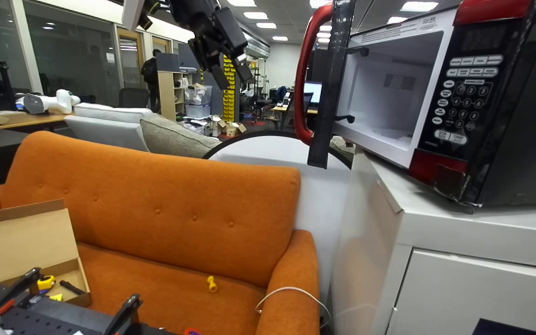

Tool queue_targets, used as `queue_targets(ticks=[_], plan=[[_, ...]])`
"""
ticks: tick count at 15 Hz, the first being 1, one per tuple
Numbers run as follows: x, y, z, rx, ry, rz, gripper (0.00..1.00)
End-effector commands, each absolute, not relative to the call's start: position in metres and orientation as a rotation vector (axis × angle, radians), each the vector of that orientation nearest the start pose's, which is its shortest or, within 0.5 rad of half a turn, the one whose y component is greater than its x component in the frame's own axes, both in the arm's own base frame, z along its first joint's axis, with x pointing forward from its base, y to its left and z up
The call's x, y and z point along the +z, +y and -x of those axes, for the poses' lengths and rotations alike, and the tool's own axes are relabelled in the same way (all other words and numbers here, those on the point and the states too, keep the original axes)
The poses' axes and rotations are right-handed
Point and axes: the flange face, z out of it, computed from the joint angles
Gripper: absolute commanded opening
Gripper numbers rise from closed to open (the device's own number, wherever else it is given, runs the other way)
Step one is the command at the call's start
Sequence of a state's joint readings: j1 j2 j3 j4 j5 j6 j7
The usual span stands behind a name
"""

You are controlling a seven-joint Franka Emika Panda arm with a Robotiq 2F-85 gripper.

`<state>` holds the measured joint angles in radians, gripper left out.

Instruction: Close the microwave

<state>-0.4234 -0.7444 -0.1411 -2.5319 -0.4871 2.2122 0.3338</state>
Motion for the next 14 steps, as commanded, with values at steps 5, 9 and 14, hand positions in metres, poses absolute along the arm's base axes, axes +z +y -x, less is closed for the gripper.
queue_targets(ticks=[5,9,14], plan=[[0.58,-0.202,-0.268,-1.056,1.384,3.356,1.0],[0.572,-0.196,-0.249,-1.22,1.641,3.26,1.0],[0.572,-0.195,-0.249,-1.173,1.626,3.256,1.0]])
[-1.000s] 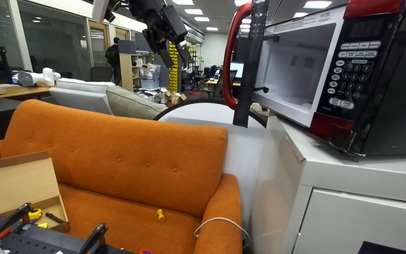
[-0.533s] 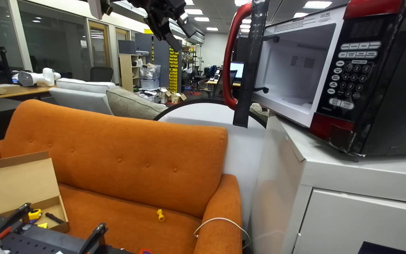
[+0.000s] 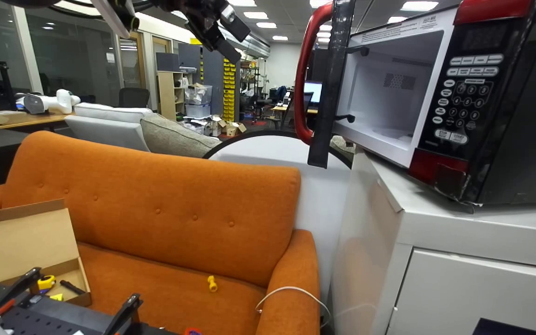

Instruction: Close the microwave

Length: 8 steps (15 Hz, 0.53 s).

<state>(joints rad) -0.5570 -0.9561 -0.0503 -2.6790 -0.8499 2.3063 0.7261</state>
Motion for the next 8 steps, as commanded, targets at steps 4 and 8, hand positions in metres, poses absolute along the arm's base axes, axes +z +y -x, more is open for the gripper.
queue_targets(ticks=[4,8], plan=[[0.572,-0.195,-0.249,0.756,-1.047,-2.093,1.0],[0.571,-0.215,-0.243,0.806,-1.149,-2.025,1.0]])
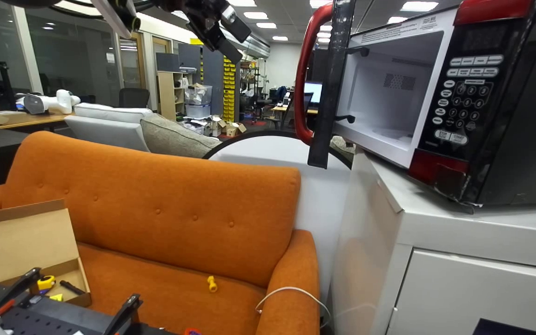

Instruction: Close the microwave

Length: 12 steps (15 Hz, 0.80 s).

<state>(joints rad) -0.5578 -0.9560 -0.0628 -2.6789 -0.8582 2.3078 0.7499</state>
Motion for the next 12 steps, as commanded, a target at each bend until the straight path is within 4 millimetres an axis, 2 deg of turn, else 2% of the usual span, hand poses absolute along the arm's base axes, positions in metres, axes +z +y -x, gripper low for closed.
queue_targets(ticks=[1,3,6,9,12], plan=[[0.569,-0.225,-0.242,0.811,-1.197,-2.0,1.0],[0.563,-0.244,-0.238,0.826,-1.286,-1.953,1.0],[0.551,-0.266,-0.246,0.822,-1.346,-1.947,1.0],[0.544,-0.274,-0.264,0.836,-1.34,-1.96,1.0],[0.543,-0.272,-0.283,0.861,-1.311,-1.983,1.0]])
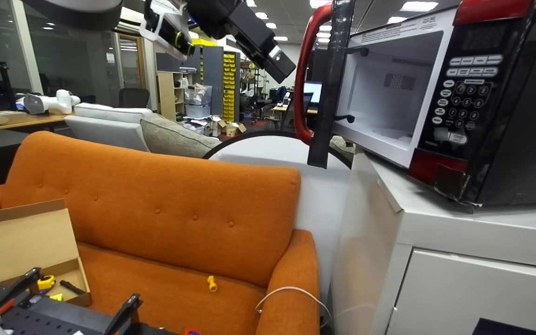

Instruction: Close the microwave

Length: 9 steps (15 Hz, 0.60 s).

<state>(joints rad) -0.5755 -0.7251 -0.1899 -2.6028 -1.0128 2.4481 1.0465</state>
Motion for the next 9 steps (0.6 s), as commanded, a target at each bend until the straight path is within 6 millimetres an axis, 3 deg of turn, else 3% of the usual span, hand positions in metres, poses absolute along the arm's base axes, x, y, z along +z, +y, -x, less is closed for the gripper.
queue_targets(ticks=[1,9], plan=[[0.542,-0.272,-0.289,0.868,-1.309,-1.982,1.0],[0.528,-0.278,-0.312,0.85,-1.315,-1.946,1.0]])
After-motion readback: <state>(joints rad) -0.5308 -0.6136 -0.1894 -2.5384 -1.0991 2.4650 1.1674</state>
